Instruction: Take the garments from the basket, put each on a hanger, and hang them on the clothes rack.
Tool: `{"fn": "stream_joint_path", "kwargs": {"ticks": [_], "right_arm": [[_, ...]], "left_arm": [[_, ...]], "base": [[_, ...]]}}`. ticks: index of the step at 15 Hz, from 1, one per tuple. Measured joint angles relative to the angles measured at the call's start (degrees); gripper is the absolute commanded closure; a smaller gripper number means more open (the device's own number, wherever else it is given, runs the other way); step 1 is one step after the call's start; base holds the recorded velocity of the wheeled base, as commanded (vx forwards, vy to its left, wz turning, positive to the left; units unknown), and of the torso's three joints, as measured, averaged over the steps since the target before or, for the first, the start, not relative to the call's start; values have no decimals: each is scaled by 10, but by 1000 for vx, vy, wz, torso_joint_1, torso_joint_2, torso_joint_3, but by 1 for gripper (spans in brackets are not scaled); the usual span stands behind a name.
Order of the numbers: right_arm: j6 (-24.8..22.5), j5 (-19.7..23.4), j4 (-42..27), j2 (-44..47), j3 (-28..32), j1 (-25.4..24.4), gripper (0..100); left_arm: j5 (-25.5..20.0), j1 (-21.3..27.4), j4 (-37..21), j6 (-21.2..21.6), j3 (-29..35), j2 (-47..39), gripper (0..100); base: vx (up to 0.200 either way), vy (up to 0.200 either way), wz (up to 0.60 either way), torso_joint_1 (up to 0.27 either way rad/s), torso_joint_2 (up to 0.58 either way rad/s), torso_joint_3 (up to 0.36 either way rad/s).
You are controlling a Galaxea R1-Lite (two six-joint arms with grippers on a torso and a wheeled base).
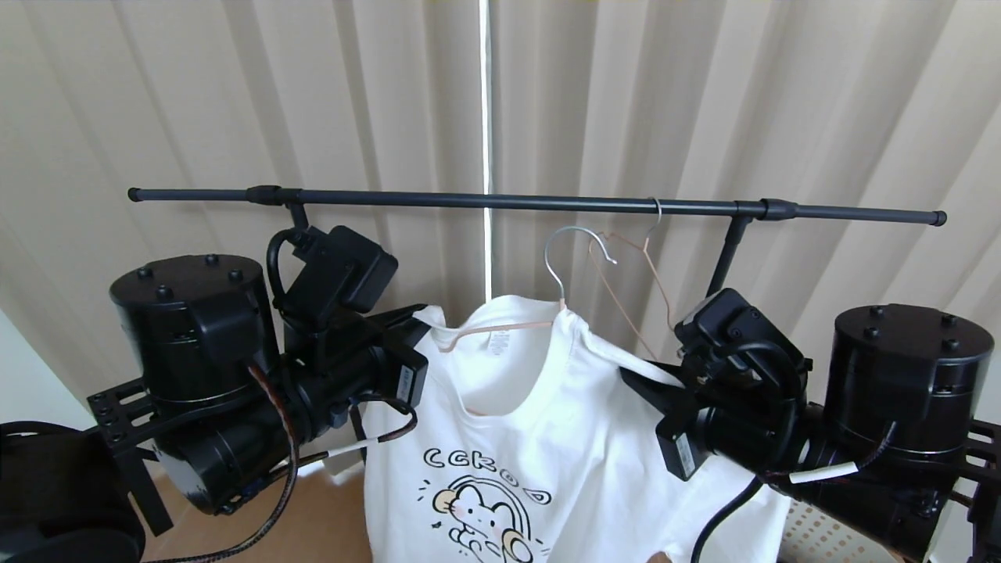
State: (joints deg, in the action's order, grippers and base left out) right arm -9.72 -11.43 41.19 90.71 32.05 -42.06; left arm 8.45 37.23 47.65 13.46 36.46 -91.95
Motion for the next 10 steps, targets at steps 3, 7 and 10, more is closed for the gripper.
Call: {"fn": "stream_joint_path", "kwargs": {"ticks": [3,7,10], "right_arm": [[3,-28,3,9,0,-1,100],[-43,-89,6,-2,-5,-1,100],[-93,-107,6,-41,-17,3,100]], "left_arm": [[12,23,-3,1,8,-4,100],[34,29,-4,1,11,-18,100],[40,22,-4,16,18,-21,100]], "base": [[0,0,0,0,0,0],[0,0,0,0,0,0],[0,0,0,0,0,0]]}}
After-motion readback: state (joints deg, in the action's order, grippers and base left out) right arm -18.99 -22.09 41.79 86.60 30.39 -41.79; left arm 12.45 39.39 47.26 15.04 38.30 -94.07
